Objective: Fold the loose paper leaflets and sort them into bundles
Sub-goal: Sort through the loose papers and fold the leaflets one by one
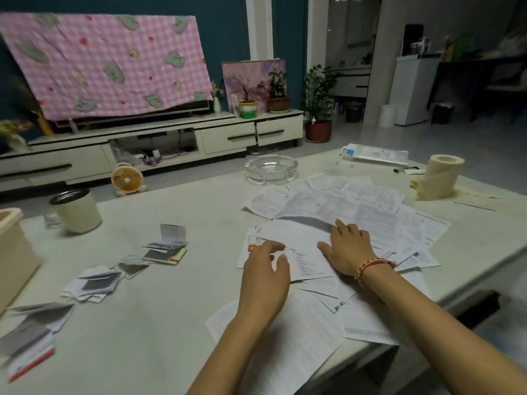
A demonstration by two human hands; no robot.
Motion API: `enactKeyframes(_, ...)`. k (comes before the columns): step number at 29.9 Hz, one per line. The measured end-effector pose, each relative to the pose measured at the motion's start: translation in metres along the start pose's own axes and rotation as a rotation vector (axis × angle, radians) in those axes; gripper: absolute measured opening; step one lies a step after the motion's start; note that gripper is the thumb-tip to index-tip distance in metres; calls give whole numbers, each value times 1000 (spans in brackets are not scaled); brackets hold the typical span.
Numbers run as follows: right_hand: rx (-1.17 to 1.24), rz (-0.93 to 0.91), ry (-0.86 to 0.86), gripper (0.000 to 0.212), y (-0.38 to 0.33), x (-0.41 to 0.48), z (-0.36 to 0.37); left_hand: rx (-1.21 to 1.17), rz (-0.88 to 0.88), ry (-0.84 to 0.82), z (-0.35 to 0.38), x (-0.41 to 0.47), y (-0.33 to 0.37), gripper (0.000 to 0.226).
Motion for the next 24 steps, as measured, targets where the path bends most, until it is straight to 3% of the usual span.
enactKeyframes(3,105,-60,103,63,-17,-8,-23,-139,-109,13,-3,4,-10,15)
enactKeyframes(5,209,-116,166,63,-28,-19,-39,-365,-287,-20,2,4,-24,14)
enactKeyframes(9,371,-267,424,50,-40,-54,-68,-990,-684,-116,20,-4,-48,46)
enactKeyframes(11,398,-417,607,47,-47,-74,-80,-1192,-774,-124,21,-7,-55,76)
enactKeyframes(13,424,-494,729,47,-46,-90,-89,-1395,-833,-78,18,-7,-58,84)
enactKeyframes(16,474,-486,856,37,-35,-107,-105,-1562,-868,73,10,-6,-67,74)
enactKeyframes(18,489,-476,900,36,-29,-112,-107,-1535,-853,130,8,-6,-74,60)
enactKeyframes(21,497,-493,948,36,-27,-117,-109,-1488,-839,168,4,-6,-75,20)
enactKeyframes(24,435,-515,986,29,-28,-121,-112,-1417,-770,272,-10,-3,-78,12)
Point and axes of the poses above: each hand's wrist, its own x-axis towards the middle knuckle, its own z-axis out of the palm, y = z × x, the point moved 9 cm from there along x, towards the middle knuckle
